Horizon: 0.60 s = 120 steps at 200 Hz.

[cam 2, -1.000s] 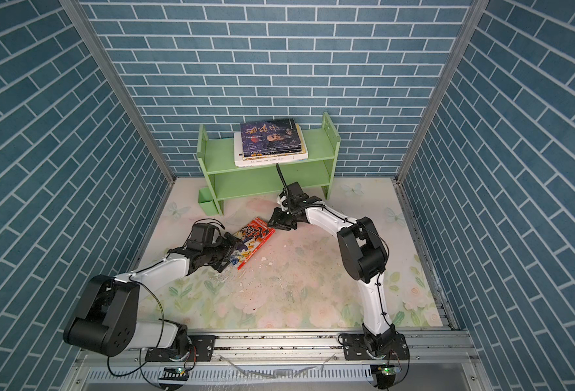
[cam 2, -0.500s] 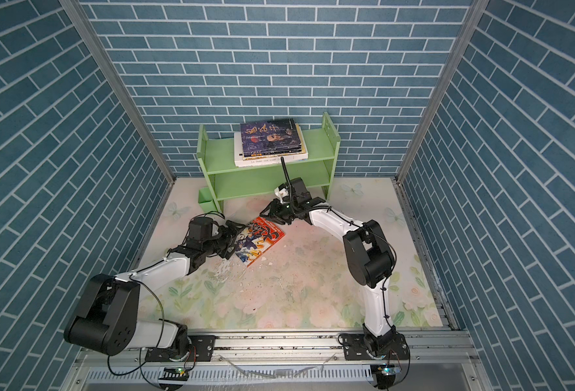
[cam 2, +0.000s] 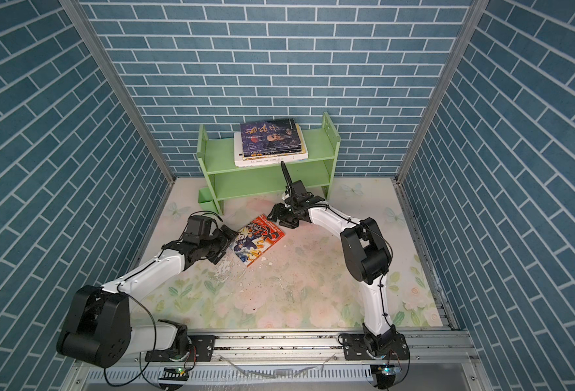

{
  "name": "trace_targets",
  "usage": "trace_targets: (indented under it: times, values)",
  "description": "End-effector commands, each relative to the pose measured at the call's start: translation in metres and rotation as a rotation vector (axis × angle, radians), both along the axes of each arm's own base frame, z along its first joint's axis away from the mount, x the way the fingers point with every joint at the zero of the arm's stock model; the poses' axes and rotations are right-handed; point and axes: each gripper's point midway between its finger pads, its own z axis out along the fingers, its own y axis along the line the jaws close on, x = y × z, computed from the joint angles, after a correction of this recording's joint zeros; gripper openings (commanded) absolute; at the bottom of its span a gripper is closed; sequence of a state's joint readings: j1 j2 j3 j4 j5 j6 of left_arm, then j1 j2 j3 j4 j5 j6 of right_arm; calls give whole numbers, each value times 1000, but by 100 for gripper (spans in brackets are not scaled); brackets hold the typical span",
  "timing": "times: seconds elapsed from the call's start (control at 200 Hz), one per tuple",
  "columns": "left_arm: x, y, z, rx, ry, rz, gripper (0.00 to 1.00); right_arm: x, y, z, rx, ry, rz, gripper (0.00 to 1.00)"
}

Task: Stacking books/files
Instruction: Pick up the book at the center of the table.

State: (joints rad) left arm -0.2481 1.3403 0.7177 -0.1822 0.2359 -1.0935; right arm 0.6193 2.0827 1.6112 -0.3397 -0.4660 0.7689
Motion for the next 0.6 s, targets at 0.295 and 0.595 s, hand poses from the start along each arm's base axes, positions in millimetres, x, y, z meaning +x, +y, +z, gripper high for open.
trace_targets:
  times: [0.295,0.595]
  values:
    - [27,15,-21,166,35,-106,83,0,-12,-63,-172,59,58,59]
    - [43,8,-49,170,94,-143,74,-7,-9,-86,-189,113,96,52]
